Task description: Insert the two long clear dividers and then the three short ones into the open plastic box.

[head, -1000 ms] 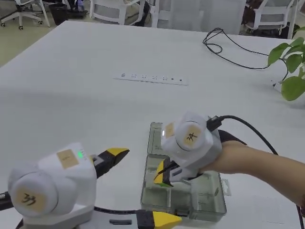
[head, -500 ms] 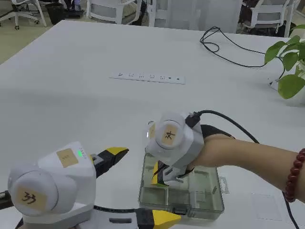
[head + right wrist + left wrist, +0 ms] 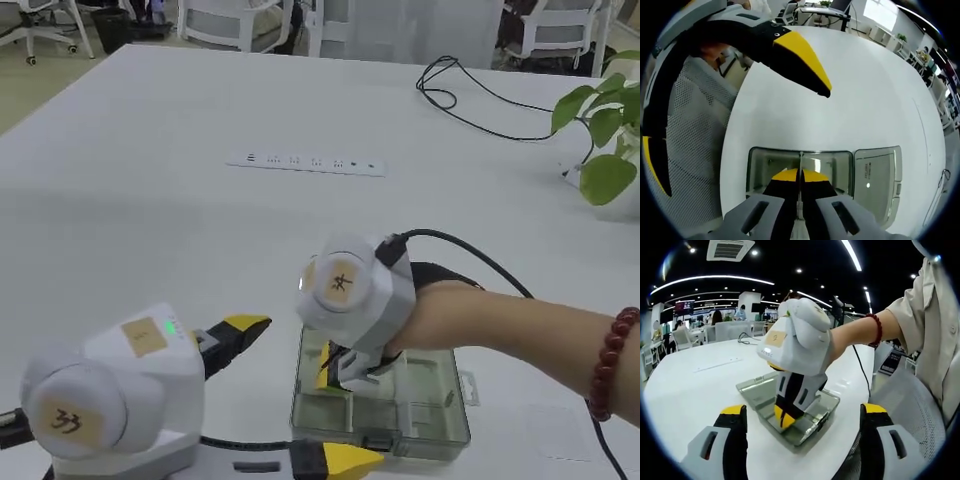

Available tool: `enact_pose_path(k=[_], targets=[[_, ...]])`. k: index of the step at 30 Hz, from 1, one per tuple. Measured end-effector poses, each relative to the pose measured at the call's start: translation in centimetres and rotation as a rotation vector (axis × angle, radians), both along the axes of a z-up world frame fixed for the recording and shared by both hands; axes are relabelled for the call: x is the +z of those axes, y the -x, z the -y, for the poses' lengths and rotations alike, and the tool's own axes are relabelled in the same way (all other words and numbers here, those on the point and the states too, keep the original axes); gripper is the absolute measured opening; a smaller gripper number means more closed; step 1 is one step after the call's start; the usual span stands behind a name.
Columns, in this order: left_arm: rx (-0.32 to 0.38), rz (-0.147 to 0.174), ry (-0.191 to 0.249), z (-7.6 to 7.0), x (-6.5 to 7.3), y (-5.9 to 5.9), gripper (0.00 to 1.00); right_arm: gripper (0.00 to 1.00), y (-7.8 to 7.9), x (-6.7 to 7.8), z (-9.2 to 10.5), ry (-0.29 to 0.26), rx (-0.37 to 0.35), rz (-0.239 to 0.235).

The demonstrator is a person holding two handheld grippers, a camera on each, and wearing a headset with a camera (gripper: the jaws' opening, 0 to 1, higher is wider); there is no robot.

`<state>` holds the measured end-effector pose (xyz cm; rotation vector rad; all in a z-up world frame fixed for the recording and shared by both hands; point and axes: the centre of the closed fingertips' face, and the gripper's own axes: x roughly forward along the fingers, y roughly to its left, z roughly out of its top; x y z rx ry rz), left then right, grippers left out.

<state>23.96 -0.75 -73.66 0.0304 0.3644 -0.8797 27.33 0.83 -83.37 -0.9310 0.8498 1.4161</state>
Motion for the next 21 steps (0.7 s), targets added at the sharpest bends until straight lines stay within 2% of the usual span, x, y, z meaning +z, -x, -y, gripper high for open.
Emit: enact_pose_path(k=[12,17,21], targets=[[0.019,0.008,-0.012,-0.72,0.19,-0.09,0.98,0.03,-0.04,-0.02,-0.05,-0.011,0.005,0.02],[0.016,0.008,-0.014,-0.77,0.35,-0.12,0.98,0.1,0.46,0.01,-0.35,-0.037,-0.01,-0.004],[0.012,0.01,-0.017,-0.73,0.45,-0.1,0.99,0.16,0.5,0.56,-0.72,-0.071,-0.028,-0.01]])
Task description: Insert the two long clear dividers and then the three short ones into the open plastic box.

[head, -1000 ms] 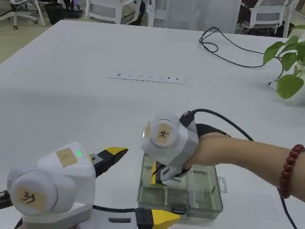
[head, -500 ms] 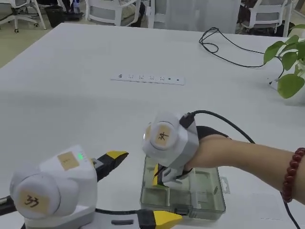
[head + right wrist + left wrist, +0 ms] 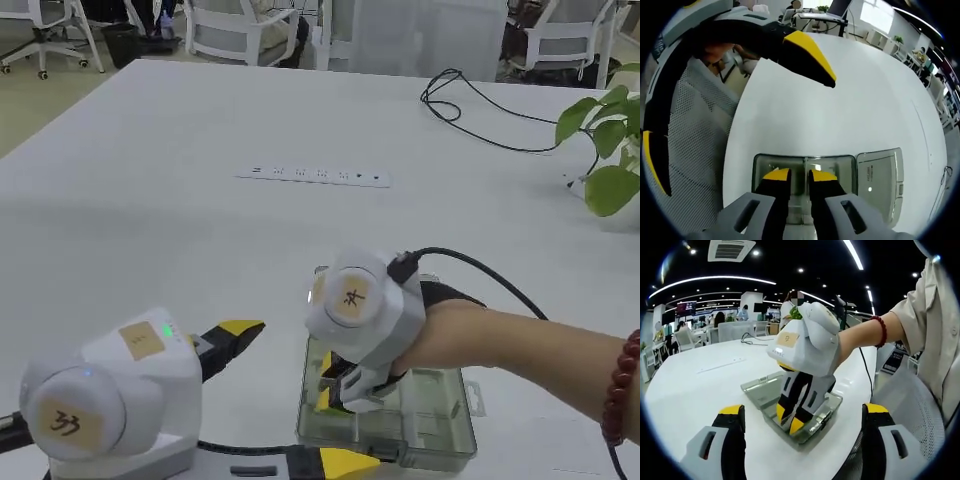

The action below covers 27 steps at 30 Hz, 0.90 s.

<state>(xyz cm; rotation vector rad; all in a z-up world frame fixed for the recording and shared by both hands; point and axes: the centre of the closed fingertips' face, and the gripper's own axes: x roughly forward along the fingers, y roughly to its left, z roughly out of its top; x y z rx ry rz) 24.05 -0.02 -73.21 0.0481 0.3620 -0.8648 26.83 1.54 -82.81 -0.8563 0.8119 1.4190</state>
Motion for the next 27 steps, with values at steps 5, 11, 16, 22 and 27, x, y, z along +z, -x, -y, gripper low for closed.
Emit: enact_pose_path(k=[5,11,16,22,27], targets=[[-0.01,0.001,-0.001,0.2,0.1,0.1,1.0,0.23,-0.4,1.7,-0.5,-0.066,-0.047,-0.017],[-0.025,0.003,0.016,0.5,0.5,0.3,1.0,0.31,-0.7,3.7,-0.1,-0.122,-0.078,-0.025],[-0.036,-0.005,0.009,0.8,0.3,0.5,1.0,0.38,-0.7,4.7,1.0,-0.137,-0.095,-0.026],[-0.043,-0.007,0.008,1.1,0.3,0.7,1.0,0.45,-0.3,6.2,2.4,-0.178,-0.11,-0.028],[-0.051,-0.009,0.016,1.4,0.4,0.8,1.0,0.5,-0.1,6.9,4.2,-0.186,-0.123,-0.011]])
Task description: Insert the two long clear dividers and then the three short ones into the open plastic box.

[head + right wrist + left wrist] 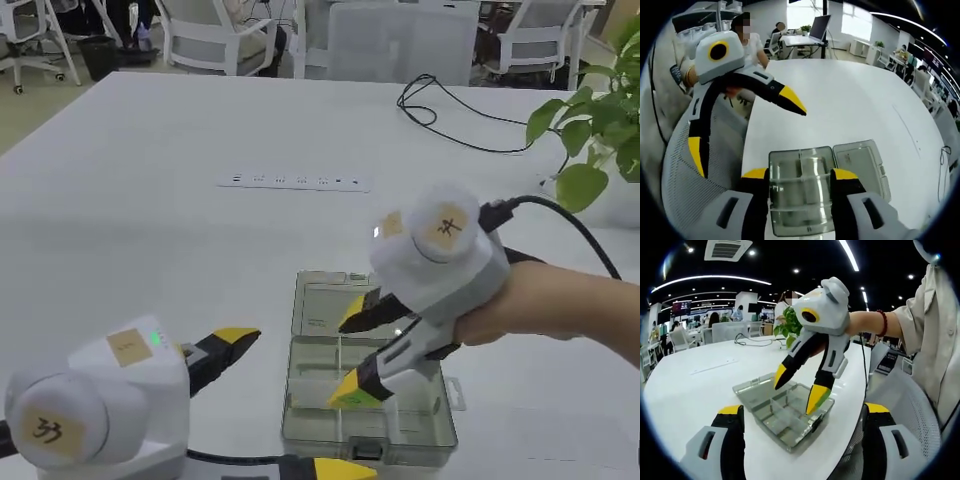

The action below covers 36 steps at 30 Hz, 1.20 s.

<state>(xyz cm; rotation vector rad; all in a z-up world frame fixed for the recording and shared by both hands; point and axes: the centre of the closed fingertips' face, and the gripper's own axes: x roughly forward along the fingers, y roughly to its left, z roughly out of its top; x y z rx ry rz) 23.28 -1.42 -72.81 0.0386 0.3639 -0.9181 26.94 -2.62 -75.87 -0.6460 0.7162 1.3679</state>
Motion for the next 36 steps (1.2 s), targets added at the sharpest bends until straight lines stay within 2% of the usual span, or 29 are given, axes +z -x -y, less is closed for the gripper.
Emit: enact_pose_path(k=[10,17,20,29,36], targets=[[-0.007,-0.006,-0.027,0.2,-0.4,0.2,1.0,0.58,-0.3,0.4,4.9,0.004,-0.089,0.018],[-0.013,-0.011,-0.029,0.7,-0.5,0.5,1.0,0.64,-0.3,0.7,7.9,0.005,-0.137,0.028],[-0.014,-0.011,-0.047,0.6,-0.6,0.6,1.0,0.66,-0.2,0.6,9.0,0.007,-0.148,0.028],[-0.026,-0.012,-0.081,0.6,-0.8,0.7,1.0,0.7,0.2,-0.6,12.1,0.022,-0.169,0.013],[-0.026,-0.018,-0.081,0.6,-0.9,0.7,1.0,0.71,0.6,-1.7,14.4,0.042,-0.166,-0.003]])
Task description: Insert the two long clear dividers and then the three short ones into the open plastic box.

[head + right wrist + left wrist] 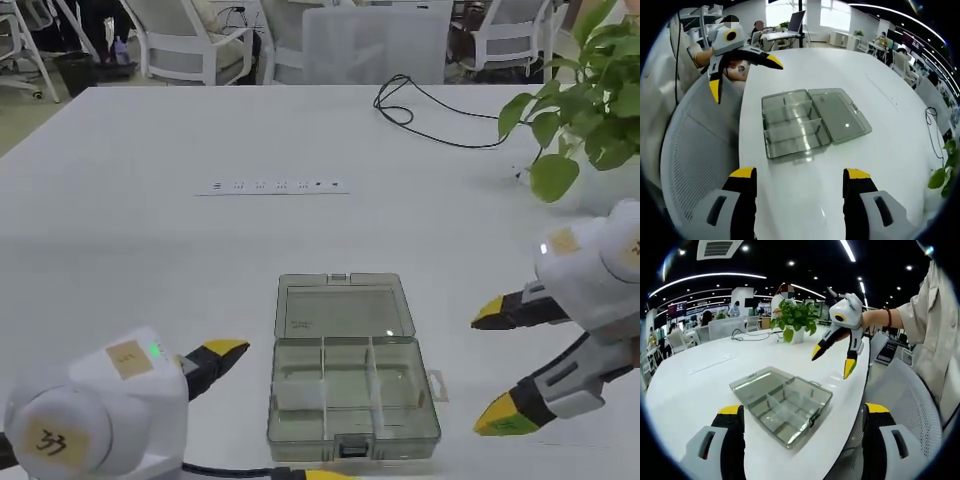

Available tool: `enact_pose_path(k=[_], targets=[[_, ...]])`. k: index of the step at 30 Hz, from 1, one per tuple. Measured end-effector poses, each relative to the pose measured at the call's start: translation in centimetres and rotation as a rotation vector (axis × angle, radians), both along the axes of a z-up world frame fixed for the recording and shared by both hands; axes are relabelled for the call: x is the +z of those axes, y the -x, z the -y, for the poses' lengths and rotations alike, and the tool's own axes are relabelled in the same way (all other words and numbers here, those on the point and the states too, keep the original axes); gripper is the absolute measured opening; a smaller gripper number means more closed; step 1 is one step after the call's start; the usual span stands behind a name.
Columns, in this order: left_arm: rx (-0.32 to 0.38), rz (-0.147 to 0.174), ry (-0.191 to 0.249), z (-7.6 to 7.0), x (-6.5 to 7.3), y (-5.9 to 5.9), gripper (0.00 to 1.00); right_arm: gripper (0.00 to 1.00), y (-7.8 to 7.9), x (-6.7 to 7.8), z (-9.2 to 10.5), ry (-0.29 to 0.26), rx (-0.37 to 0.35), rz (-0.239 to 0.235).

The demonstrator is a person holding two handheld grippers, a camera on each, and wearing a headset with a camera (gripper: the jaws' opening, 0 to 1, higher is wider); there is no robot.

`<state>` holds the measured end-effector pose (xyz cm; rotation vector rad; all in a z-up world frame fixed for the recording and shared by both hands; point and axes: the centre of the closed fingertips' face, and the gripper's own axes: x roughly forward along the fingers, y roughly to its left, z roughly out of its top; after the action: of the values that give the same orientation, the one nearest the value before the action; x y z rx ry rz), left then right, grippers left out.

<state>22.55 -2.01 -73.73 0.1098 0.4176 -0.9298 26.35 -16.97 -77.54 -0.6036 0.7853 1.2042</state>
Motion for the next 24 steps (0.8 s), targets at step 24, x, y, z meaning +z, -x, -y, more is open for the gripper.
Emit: enact_pose_path(k=[24], targets=[[0.028,0.002,0.014,-0.2,0.0,-0.5,0.96,0.54,1.4,-6.2,6.1,0.275,0.184,-0.008]])
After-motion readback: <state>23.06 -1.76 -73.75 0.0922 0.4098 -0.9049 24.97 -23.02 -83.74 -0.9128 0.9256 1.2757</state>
